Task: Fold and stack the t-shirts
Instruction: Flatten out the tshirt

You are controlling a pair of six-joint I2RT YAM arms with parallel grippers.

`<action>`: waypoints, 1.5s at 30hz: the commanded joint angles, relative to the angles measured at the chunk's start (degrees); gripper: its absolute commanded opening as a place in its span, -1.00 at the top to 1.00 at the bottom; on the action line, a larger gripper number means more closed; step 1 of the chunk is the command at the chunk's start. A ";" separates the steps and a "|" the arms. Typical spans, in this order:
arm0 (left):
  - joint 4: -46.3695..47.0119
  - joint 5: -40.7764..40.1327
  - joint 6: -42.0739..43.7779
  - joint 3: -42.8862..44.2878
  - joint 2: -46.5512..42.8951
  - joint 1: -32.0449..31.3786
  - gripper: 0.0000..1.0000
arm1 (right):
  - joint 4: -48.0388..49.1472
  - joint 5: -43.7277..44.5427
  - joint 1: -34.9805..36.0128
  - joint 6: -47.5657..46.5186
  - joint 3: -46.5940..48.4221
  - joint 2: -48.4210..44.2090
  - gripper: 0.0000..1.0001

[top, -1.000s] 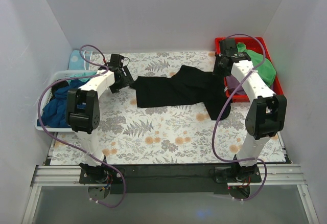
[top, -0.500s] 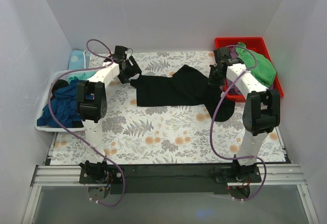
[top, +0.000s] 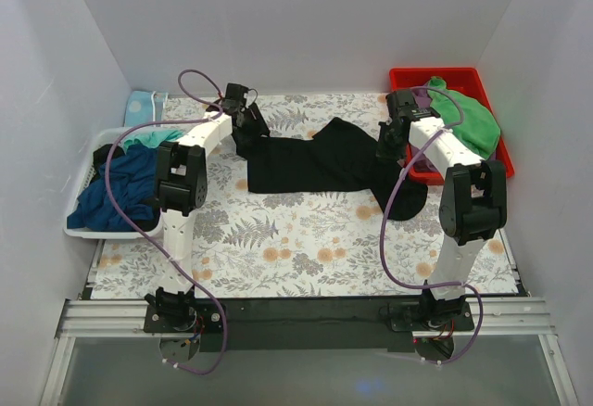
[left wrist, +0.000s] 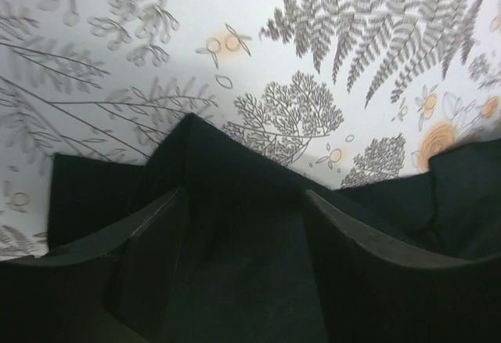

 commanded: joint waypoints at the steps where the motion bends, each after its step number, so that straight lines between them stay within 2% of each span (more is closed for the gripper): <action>1: -0.82 -0.97 1.09 2.19 -0.02 -1.38 -0.12 | -0.44 -0.90 0.32 0.23 -0.06 0.40 0.97; 7: -1.17 -4.22 0.65 2.01 0.07 -1.73 0.24 | -0.44 -0.72 0.32 0.23 -0.85 0.14 0.97; 9: -1.26 -4.40 0.74 1.75 -0.02 -1.73 0.26 | -0.44 -0.72 0.23 0.23 -1.11 0.23 0.97; 11: -1.52 -6.51 1.00 1.75 -0.02 -1.73 0.56 | -0.44 -0.63 0.32 0.23 -1.11 0.31 0.97; 13: -2.57 -8.17 1.00 2.19 -0.45 -1.73 0.77 | -0.45 -0.63 0.32 0.23 -1.11 0.05 0.97; 14: -3.01 -8.88 1.00 2.19 -0.80 -1.64 0.95 | -0.44 -0.46 0.32 0.14 -1.03 0.05 0.97; 15: -3.36 -9.84 1.09 1.84 -1.42 -1.73 1.00 | -0.44 -0.20 0.32 0.23 -0.94 -0.12 0.97; 19: -4.42 -15.99 2.23 0.00 -6.33 -1.73 1.00 | -0.53 0.68 0.32 0.49 0.46 -0.91 0.97; 23: -5.04 -26.25 3.81 -2.90 -15.37 -1.55 1.00 | -0.71 3.23 0.23 0.32 2.92 -2.76 0.97; 27: -5.12 -31.45 5.13 -4.49 -22.93 -0.33 1.00 | -2.20 6.74 -0.29 -0.30 7.49 -4.69 0.97; 33: -5.30 -34.89 5.92 -2.83 -31.29 2.84 1.00 | -3.69 8.77 -1.79 -0.56 15.57 -6.36 0.97; 41: -5.56 -38.94 8.29 2.01 -35.61 6.70 1.00 | -3.70 11.49 -4.16 0.23 22.35 -8.74 0.97; 45: -7.22 -42.01 5.76 3.42 -36.49 8.73 1.00 | -3.61 12.11 -4.60 0.67 24.46 -9.53 0.97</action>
